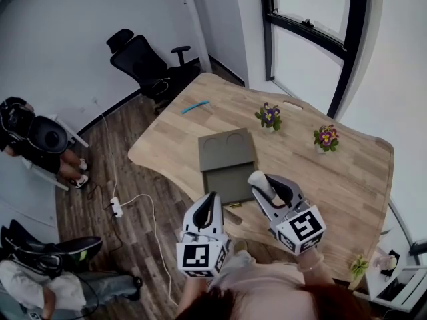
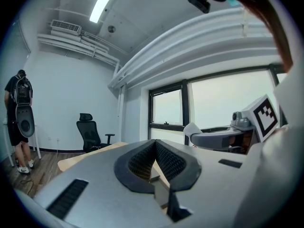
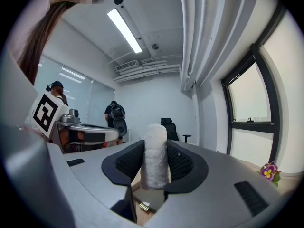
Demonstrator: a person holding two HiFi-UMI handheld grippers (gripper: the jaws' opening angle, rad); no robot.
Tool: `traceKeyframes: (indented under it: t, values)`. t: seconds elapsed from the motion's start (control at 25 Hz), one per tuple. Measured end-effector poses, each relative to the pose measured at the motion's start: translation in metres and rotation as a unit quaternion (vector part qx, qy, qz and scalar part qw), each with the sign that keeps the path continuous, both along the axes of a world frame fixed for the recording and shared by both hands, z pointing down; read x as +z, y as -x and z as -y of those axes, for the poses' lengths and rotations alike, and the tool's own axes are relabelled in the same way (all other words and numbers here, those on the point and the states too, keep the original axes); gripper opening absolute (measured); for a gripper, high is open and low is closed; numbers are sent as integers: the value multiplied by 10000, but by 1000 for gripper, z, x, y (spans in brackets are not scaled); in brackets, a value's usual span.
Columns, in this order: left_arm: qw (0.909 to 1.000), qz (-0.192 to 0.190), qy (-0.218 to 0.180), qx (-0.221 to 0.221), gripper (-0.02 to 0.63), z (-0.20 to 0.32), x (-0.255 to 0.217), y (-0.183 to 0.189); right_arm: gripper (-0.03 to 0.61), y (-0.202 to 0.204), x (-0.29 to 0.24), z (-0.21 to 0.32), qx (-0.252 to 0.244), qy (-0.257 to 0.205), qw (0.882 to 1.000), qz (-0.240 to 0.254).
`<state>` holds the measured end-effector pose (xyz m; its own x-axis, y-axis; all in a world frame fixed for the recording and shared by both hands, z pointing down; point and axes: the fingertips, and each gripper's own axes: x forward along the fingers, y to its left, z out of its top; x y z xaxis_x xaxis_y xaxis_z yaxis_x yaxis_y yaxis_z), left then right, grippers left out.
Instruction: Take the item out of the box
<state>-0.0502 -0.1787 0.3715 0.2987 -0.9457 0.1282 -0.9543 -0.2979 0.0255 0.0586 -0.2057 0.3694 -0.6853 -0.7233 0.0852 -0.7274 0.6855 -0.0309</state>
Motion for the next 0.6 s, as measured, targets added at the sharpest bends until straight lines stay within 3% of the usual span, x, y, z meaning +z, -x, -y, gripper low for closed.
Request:
traceKeyframes:
  t: [0.6]
  values:
    - [9997, -21, 10, 246, -2, 9, 0, -11, 135, -4, -1, 1, 136, -3, 9999, 57]
